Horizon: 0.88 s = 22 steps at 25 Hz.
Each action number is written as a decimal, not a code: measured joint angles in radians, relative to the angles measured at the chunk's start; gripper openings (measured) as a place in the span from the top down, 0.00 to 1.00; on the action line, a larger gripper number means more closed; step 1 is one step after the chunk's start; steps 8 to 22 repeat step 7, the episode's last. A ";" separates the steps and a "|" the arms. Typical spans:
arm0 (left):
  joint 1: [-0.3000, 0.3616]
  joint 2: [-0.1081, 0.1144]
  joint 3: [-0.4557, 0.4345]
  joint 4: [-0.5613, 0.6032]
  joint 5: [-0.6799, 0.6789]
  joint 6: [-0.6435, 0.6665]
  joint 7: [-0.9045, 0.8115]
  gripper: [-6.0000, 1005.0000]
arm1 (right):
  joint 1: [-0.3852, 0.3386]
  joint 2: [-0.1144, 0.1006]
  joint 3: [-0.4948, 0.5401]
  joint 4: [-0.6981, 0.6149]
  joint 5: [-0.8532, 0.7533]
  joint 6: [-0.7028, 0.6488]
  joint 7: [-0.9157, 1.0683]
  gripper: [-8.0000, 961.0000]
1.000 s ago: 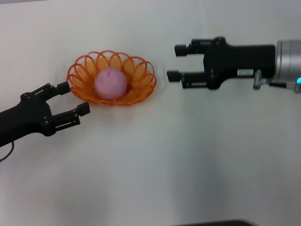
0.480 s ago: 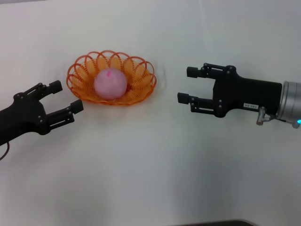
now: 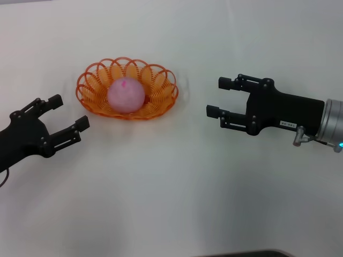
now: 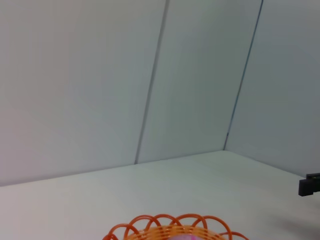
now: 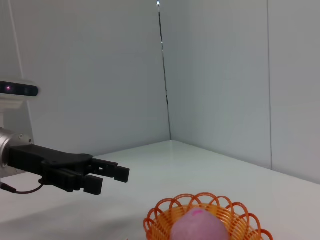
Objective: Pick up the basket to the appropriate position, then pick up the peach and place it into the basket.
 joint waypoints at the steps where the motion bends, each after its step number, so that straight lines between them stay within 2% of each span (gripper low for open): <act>1: 0.001 0.000 -0.002 -0.001 0.000 0.000 0.001 0.13 | 0.000 0.000 0.000 0.000 0.000 0.002 0.000 0.23; 22: 0.001 0.000 -0.004 -0.003 0.000 0.001 0.002 0.13 | 0.003 0.000 0.000 0.002 0.000 0.021 -0.001 0.23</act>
